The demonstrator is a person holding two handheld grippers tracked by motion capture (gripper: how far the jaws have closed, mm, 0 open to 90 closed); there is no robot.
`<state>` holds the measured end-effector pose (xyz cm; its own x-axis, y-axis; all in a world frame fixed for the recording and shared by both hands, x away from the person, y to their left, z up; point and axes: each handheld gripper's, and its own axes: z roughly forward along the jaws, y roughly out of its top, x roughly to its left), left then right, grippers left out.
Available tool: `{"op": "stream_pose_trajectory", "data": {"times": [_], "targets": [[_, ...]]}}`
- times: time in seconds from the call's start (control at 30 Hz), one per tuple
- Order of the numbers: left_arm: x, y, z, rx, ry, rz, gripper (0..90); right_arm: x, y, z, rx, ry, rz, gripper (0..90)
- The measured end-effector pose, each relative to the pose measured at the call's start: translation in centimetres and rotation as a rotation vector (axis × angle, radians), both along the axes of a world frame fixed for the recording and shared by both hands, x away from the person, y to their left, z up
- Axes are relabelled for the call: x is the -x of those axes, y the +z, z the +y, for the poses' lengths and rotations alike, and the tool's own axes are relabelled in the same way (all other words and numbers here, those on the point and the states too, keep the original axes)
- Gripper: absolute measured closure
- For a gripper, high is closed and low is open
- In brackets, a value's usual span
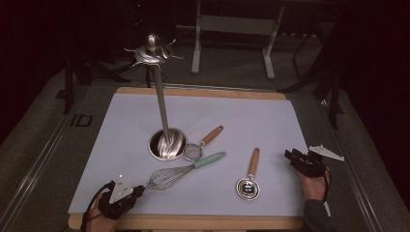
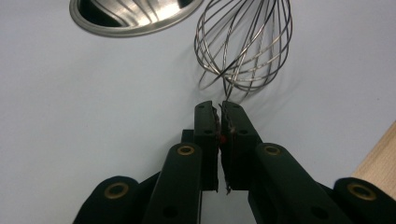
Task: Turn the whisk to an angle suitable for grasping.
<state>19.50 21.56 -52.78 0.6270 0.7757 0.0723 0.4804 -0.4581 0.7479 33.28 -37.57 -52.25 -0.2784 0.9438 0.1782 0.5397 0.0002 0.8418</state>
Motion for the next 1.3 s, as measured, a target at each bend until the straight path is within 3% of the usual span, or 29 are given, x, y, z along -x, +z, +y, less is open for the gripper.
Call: {"op": "stream_pose_trajectory", "data": {"times": [0.2, 0.33, 0.6, 1.03, 1.3], "targets": [[-0.1, -0.2, -0.5, -0.014, -0.021, -0.002, 84.2, -0.1, -0.1, 0.1, 0.007, 0.003, 0.002, 59.7], [-0.5, -0.4, -0.8, -0.027, -0.031, 0.001, 89.1, -0.1, -0.2, 0.3, 0.015, 0.009, 0.008, 59.7], [-0.5, -0.2, -1.9, -0.026, -0.070, 0.008, 89.9, -0.2, -0.2, 0.3, 0.012, 0.008, 0.008, 59.7], [-1.4, -0.3, -7.1, -0.039, -0.212, 0.003, 89.2, -0.2, -0.3, 0.9, 0.048, 0.028, 0.015, 59.7], [-1.9, -0.4, -9.5, -0.038, -0.271, 0.013, 88.4, -0.1, -0.2, 1.0, 0.045, 0.034, 0.014, 59.6]]}}
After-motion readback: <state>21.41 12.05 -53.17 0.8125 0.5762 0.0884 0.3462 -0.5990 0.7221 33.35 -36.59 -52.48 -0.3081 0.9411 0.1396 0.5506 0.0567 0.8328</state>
